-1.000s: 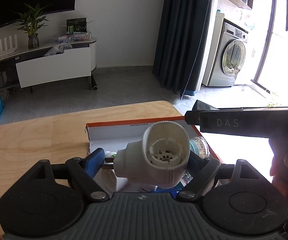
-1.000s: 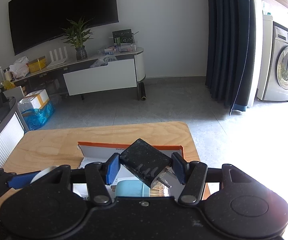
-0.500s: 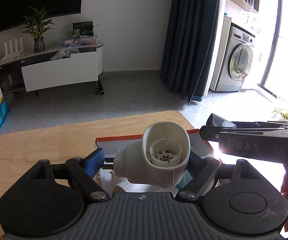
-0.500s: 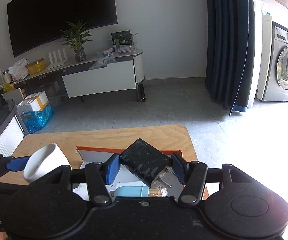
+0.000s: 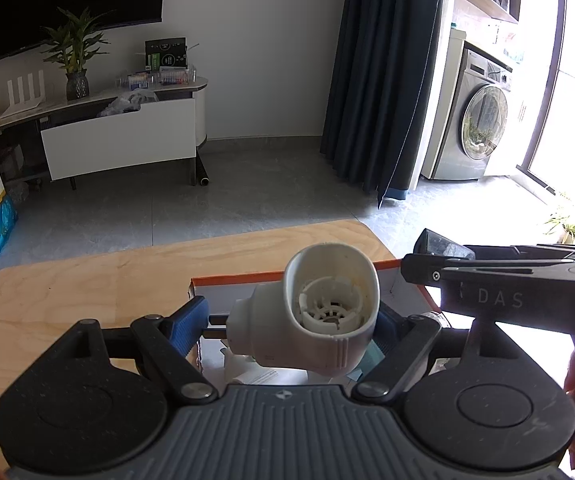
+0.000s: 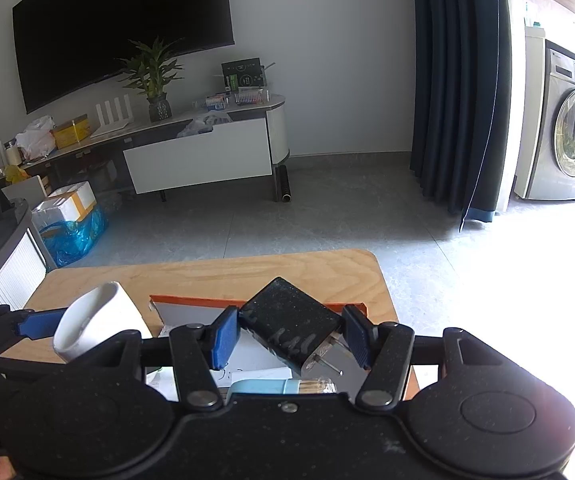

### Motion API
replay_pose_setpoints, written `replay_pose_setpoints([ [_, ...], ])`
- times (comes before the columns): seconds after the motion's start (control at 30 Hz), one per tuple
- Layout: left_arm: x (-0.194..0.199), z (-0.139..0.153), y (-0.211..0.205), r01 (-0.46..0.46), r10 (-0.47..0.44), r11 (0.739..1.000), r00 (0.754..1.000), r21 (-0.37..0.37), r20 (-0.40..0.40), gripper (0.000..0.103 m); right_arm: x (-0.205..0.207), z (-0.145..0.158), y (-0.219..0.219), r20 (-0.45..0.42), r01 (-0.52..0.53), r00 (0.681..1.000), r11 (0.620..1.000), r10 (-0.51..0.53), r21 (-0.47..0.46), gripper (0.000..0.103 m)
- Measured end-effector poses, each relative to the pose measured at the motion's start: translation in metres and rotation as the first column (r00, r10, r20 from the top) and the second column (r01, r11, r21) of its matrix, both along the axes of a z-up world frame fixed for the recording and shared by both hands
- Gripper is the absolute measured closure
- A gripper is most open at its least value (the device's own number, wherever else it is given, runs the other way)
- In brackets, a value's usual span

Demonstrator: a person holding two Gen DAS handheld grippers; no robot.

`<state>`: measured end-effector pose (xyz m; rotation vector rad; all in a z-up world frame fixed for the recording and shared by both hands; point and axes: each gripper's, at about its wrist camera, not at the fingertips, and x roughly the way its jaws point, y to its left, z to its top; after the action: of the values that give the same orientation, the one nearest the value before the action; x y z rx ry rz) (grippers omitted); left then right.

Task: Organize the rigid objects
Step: 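Lower the white adapter and black charger into the box with both tools, then open right tool to drop the charger while left tool releases the adapter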

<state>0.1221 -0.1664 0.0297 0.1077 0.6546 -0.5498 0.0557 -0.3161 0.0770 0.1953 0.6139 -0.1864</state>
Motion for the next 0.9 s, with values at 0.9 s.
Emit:
replay_pose_setpoints([
  [0.9,0.013,-0.006,-0.006,-0.006,0.006,1.000,1.000,0.012,-0.030,0.017,0.025,-0.012,-0.011,-0.009,0.019,1.000,0.999,-0.019,0.025,0.031],
])
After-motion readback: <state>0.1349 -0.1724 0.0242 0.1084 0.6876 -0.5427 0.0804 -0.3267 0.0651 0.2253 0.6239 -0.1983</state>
